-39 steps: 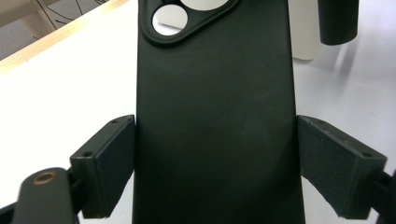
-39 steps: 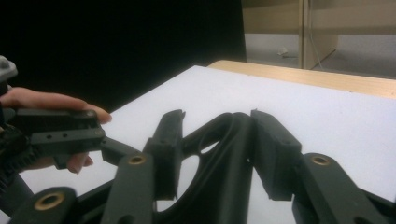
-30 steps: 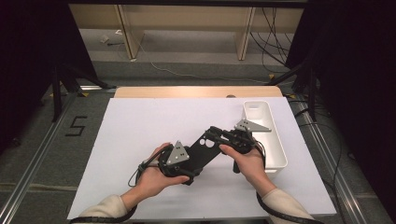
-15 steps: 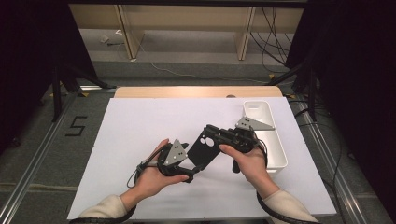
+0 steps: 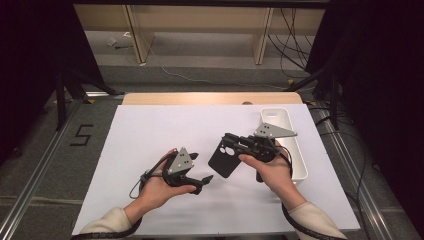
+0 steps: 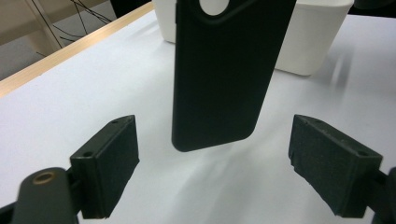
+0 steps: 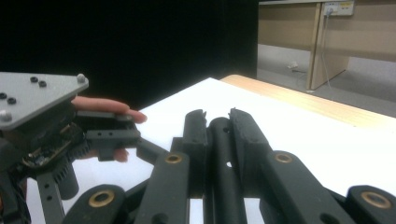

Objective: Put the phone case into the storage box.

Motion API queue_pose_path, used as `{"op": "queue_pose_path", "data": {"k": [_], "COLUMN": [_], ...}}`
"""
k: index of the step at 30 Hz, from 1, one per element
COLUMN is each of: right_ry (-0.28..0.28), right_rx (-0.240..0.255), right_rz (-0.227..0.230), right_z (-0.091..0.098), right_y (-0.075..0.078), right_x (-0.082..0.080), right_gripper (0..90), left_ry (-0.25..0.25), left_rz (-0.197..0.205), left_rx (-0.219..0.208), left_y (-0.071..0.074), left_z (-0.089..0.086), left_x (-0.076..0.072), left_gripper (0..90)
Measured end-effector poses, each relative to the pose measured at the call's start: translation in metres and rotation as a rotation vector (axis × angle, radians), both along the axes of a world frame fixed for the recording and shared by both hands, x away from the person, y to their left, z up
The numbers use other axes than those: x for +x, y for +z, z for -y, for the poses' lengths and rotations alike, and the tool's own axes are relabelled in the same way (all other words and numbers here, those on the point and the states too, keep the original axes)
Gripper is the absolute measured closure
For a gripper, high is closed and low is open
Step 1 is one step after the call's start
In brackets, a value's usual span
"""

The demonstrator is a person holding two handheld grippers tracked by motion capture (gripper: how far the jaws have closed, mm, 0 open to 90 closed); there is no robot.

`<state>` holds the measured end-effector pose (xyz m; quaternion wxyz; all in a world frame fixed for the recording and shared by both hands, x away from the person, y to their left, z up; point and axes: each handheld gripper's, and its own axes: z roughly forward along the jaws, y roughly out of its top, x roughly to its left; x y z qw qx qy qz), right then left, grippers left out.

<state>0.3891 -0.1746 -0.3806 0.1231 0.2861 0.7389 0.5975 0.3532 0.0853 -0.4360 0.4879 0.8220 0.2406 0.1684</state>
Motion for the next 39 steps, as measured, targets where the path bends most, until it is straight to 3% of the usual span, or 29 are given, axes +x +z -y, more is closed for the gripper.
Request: {"op": "queue_pose_path", "data": {"k": [13,32,39], "right_ry": [0.046,0.149,0.152], "right_rx": [-0.086,-0.162,-0.173], "right_rz": [0.033,0.036,0.033], "right_z": [0.007,0.013,0.013], "right_y": [0.009,0.017,0.018], "right_x": [0.001,0.001,0.0], "right_gripper": [77.9,77.9,77.9], "left_ry": [-0.01,-0.027,-0.033], "left_rz": [0.001,0.0,-0.001], "left_rx": [-0.01,-0.021,-0.029], "left_y": [0.0,0.001,0.001], "left_z": [-0.002,-0.004,-0.004], "left_x": [0.0,0.0,0.0], "left_gripper": [17.1,17.1,19.8]}}
